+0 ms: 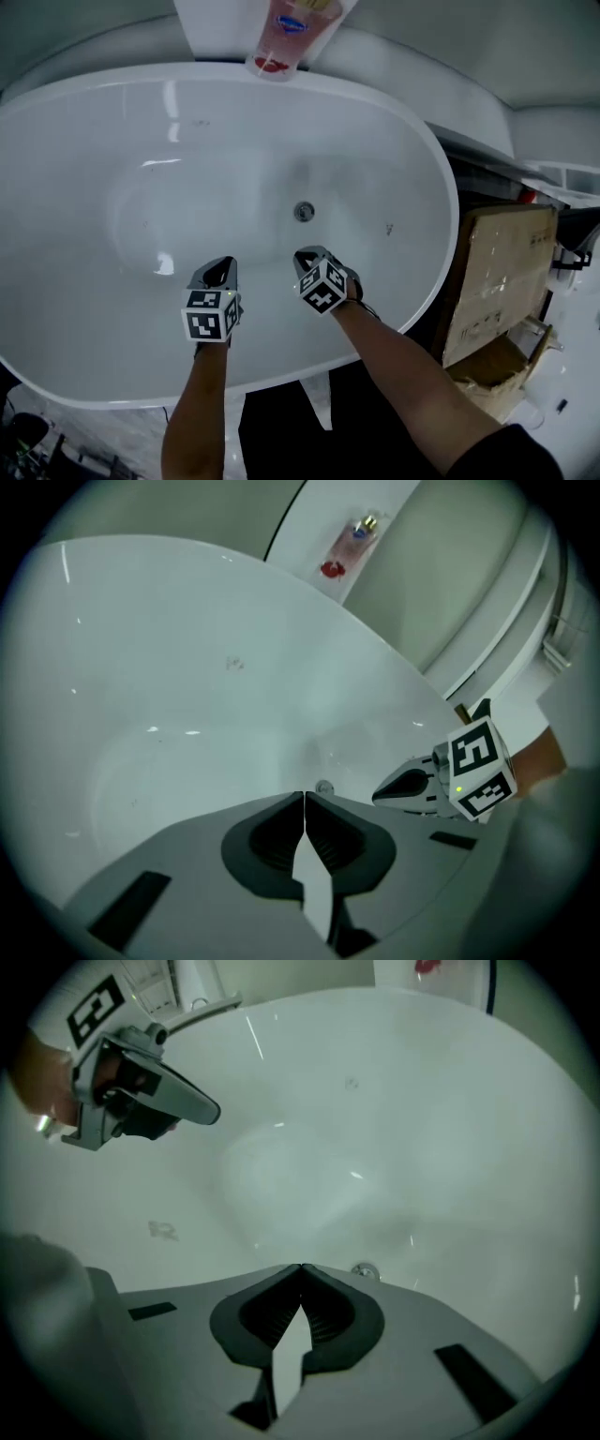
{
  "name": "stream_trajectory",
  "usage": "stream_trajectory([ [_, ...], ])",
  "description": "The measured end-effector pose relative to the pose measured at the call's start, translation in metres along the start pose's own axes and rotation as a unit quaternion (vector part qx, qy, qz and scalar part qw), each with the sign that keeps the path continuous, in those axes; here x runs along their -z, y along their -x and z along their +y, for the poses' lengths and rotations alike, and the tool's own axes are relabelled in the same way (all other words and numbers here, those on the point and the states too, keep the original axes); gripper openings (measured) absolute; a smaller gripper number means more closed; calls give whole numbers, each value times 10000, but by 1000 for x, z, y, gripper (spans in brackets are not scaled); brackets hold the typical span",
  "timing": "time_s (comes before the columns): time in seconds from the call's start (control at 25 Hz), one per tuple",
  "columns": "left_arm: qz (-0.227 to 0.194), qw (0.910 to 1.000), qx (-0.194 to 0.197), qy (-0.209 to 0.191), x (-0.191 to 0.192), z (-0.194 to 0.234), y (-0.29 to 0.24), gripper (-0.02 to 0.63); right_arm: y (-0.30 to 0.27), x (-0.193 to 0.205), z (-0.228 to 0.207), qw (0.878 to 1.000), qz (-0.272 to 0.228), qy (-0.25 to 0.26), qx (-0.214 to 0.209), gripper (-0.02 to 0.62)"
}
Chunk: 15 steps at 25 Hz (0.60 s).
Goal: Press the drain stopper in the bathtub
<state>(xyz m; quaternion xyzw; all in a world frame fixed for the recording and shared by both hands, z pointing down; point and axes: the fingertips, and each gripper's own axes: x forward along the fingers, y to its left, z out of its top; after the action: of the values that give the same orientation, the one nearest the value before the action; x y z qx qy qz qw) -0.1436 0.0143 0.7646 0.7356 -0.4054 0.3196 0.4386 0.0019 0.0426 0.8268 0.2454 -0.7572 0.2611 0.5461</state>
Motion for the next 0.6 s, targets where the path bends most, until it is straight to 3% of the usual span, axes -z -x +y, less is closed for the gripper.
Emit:
stream_trajectory([
  [0.12,-311,9990,-47,313,-20,-17,75,20,80,-15,22,9986,-518,-47,-114,14],
  [0.24,-608,9969,-70,496,-36,-36,145,20,155,-14,39,9973,-716,-133,-119,14],
  [0.44,-849,9950,-254,464,-51,-65,238,20,252,10,65,9978,-613,182,-151,14],
  [0.6,-1033,9942,-242,168,-69,-95,301,20,322,9,67,9958,-856,-286,132,14],
])
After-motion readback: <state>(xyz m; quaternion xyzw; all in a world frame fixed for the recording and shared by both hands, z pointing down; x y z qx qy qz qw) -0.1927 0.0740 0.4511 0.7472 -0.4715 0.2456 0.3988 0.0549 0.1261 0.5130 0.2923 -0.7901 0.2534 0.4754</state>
